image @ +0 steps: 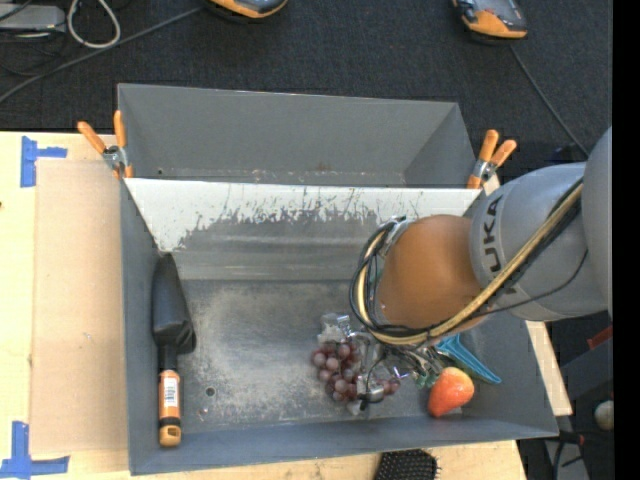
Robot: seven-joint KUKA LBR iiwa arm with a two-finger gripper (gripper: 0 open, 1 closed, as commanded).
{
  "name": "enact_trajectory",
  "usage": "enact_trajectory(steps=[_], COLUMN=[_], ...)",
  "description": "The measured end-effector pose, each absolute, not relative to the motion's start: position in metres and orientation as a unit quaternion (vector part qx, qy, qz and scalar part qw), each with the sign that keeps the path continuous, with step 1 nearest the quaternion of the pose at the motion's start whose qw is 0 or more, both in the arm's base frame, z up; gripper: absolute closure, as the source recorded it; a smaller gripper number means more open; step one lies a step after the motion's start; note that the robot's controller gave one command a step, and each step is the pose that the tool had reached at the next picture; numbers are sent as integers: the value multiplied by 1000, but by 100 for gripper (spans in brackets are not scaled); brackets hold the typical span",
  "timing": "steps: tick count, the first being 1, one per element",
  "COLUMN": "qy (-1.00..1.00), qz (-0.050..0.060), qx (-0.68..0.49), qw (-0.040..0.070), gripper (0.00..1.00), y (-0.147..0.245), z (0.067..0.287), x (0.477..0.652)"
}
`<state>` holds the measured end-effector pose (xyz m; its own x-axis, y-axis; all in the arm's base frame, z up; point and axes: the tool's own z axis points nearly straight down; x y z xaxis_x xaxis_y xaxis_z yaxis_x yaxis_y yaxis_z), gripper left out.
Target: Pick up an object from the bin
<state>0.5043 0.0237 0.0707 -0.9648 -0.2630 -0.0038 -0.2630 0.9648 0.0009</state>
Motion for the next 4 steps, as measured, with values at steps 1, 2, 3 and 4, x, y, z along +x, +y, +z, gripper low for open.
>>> enact_trajectory(steps=[1, 2, 3, 4], qy=[966, 966, 967, 961], qz=[2, 2, 4, 4], qx=[-259, -258, -256, -277], qw=[4, 4, 1, 0], gripper=[100, 100, 100, 100], y=[3, 3, -1, -2], z=[69, 69, 129, 220], x=[550, 550, 546, 544])
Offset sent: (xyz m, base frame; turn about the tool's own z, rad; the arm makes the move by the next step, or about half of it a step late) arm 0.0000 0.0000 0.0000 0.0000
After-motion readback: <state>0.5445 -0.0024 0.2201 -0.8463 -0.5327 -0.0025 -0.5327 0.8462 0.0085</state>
